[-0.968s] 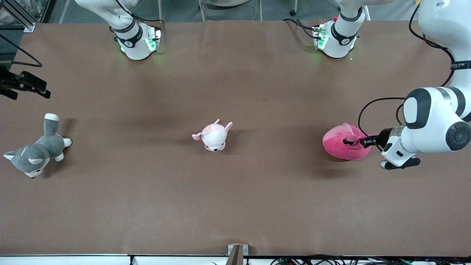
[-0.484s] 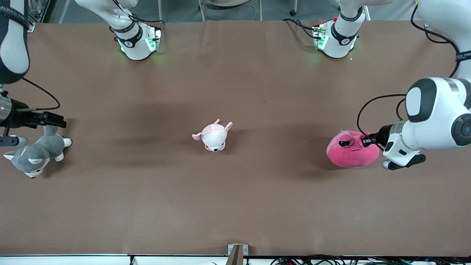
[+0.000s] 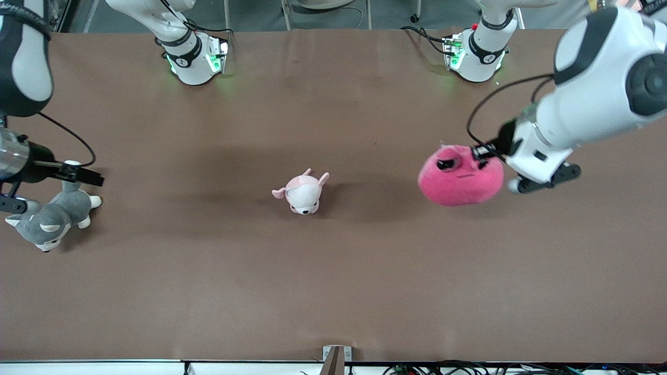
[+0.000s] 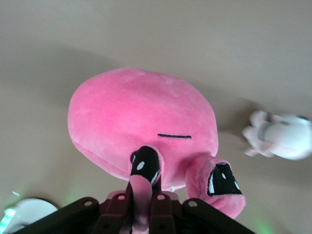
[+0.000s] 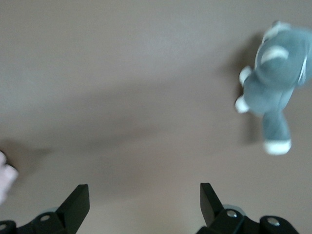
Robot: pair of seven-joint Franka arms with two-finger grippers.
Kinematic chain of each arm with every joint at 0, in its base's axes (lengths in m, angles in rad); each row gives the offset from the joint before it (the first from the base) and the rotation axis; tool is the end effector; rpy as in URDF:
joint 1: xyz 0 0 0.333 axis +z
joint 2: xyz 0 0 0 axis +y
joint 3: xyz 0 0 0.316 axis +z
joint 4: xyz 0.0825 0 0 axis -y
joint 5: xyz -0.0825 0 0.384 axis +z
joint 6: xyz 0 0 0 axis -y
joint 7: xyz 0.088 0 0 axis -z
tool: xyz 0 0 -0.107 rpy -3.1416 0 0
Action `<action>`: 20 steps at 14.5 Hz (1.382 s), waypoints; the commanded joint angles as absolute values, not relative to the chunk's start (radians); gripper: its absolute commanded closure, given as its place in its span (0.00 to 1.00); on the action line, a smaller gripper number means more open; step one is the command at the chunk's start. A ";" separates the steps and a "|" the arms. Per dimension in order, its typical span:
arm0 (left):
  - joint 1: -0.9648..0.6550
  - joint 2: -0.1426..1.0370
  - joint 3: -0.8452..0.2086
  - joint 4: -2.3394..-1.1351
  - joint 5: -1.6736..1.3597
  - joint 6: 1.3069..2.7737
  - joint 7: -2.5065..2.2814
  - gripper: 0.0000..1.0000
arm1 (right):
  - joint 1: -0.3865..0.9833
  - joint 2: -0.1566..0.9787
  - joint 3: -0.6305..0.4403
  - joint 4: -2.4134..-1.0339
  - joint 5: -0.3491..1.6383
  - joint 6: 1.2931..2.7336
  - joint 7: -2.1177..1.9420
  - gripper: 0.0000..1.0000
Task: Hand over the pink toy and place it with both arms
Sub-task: 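Lift the pink plush with the left gripper while the right gripper approaches, then grasp the pink plush with the right gripper beside the left gripper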
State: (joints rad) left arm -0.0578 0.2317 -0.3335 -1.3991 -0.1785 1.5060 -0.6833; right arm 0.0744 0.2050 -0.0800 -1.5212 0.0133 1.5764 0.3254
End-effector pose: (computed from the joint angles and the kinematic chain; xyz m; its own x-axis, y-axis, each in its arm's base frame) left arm 0.5672 -0.2306 0.5740 0.9325 0.2666 -0.2437 0.3028 -0.9448 0.1251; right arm 0.6082 0.0022 0.5291 0.9351 -0.3257 -0.1398 -0.3218 -0.9455 0.0505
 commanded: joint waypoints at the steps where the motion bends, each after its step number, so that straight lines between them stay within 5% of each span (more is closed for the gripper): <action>1: -0.064 0.253 -0.437 -1.313 -0.222 1.488 -0.819 1.00 | 0.210 0.163 -0.080 -1.528 0.046 1.551 0.686 0.00; 4: -0.104 0.276 -0.567 -1.296 -0.219 1.590 -0.961 1.00 | 0.284 0.143 -0.080 -1.526 0.196 1.534 0.969 0.00; 10: -0.366 0.366 -0.558 -1.298 -0.169 1.868 -1.161 0.99 | 0.426 0.115 -0.080 -1.529 0.267 1.535 1.339 0.00; 20: -0.477 0.468 -0.558 -1.299 -0.087 1.921 -1.287 0.99 | 0.587 0.052 -0.081 -1.636 0.267 1.609 1.644 0.00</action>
